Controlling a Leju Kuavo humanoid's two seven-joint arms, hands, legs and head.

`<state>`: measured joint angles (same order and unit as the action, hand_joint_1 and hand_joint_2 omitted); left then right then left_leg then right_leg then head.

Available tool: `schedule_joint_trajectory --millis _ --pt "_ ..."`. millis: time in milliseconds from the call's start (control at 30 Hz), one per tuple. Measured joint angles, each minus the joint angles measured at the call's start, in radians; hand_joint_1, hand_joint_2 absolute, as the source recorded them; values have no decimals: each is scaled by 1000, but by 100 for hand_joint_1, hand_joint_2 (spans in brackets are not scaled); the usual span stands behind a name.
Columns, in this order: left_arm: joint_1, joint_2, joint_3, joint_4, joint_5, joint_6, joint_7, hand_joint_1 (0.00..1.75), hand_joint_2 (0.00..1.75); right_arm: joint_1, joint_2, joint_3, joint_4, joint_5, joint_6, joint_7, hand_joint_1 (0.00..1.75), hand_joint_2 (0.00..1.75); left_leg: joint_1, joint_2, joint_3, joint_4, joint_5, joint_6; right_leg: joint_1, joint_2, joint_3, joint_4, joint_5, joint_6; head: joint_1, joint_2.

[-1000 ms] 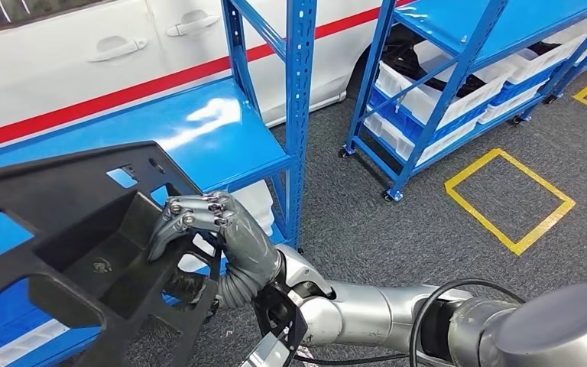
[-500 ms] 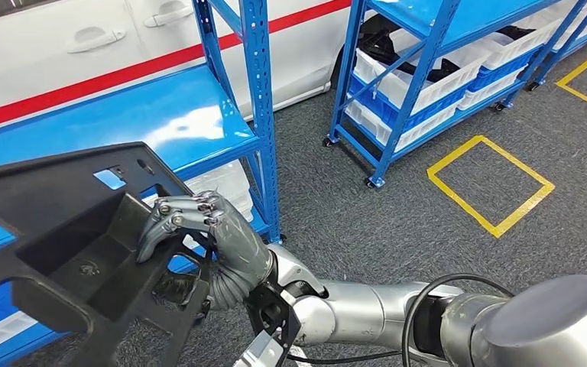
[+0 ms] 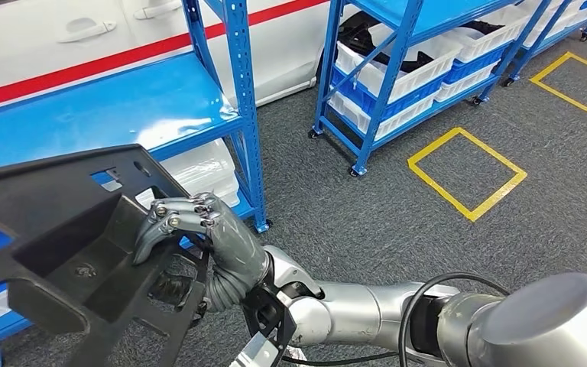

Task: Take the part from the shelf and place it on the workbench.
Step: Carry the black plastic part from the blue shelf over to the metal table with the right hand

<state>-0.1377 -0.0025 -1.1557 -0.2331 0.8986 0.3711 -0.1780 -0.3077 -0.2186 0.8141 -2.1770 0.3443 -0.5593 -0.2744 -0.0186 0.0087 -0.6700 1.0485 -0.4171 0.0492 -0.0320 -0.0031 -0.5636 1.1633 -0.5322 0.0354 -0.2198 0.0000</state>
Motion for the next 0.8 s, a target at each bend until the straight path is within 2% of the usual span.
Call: schedule_joint_trajectory --millis 33,67,133,167,200,233,300,333,367,400,467,500,533,600,633,667,733,800 --pt "1 0 0 0 -4 1 -7 0 175 0 0 0 0 2 -2 1 175 175 0 0 -13 16 2 -5 1 0 30 -49 -21 -4 0 0" --pt "3 1 -1 0 -9 1 -16 0 175 0 1 0 0 5 -5 2 175 175 -1 -1 -20 25 5 -10 5 0 44 -77 -39 -11 -1 0" --pt "7 2 -1 0 -16 2 -34 0 175 2 2 0 1 14 -10 6 175 175 3 -3 -23 30 12 -20 6 -3 38 -86 -34 -29 -5 0" --pt "9 4 -1 0 -17 3 -39 0 175 2 2 0 1 18 -12 8 175 175 5 -4 -28 37 2 -26 6 -5 34 -87 -26 -37 -7 0" --pt "11 5 -2 0 -18 4 -42 0 175 2 2 0 1 22 -13 10 175 175 9 -5 -37 59 -24 -33 4 -7 28 -89 -17 -45 -8 0" --pt "12 6 -2 0 -19 4 -42 0 175 2 2 0 1 27 -13 12 175 175 13 -5 -51 100 -65 -40 3 -10 21 -90 -8 -50 -10 0" --pt "14 6 -3 0 -23 5 -40 0 175 3 2 0 1 35 -15 16 175 175 20 -6 -87 218 -143 -53 3 -15 5 -90 8 -54 -12 0" --pt "14 6 -3 0 -25 4 -39 0 175 4 2 0 1 39 -16 18 175 175 24 -6 -97 267 -158 -57 4 -19 -4 -90 15 -53 -12 0" --pt "15 7 -3 0 -26 3 -38 0 175 5 2 0 1 40 -16 19 175 175 27 -6 -94 286 -155 -59 4 -23 -11 -89 21 -51 -12 0" --pt "15 7 -4 0 -26 3 -37 0 175 6 2 0 1 41 -16 20 175 175 29 -5 -72 269 -136 -60 4 -28 -18 -89 25 -49 -12 0" --pt "14 8 -4 0 -27 2 -37 0 175 7 2 0 1 41 -16 21 175 175 31 11 16 141 -92 -59 4 -40 -24 -89 31 -44 -11 0" --pt "13 9 -4 0 -27 2 -37 0 175 7 2 0 0 41 -17 21 175 175 26 21 58 75 -82 -56 4 -46 -26 -90 33 -40 -11 0" --pt "12 10 -5 0 -28 2 -36 0 175 7 2 0 0 41 -17 21 175 175 21 28 86 26 -77 -53 4 -52 -26 -93 36 -35 -10 0" --pt "12 14 -7 0 -29 2 -36 0 175 7 2 0 0 44 -18 22 175 175 8 25 97 -8 -76 -42 2 -65 -26 -100 45 -22 -9 0" --pt "14 16 -8 0 -31 2 -34 0 175 8 2 0 0 46 -19 23 175 175 7 19 97 -18 -70 -35 0 -68 -25 -103 46 -15 -9 0" --pt "15 19 -9 0 -33 1 -32 0 175 8 2 0 0 49 -19 24 175 175 7 14 99 -28 -63 -28 -2 -62 -27 -100 41 -11 -9 0" --pt "16 21 -10 0 -37 -1 -28 0 175 9 2 0 0 55 -21 27 175 175 9 4 103 -44 -50 -10 -2 -31 -51 -48 1 -11 -8 0" --pt "14 25 -11 0 -39 -1 -26 0 175 13 2 0 0 57 -22 30 175 175 6 -10 98 -45 -45 2 4 -6 -107 75 -59 -17 -7 0"
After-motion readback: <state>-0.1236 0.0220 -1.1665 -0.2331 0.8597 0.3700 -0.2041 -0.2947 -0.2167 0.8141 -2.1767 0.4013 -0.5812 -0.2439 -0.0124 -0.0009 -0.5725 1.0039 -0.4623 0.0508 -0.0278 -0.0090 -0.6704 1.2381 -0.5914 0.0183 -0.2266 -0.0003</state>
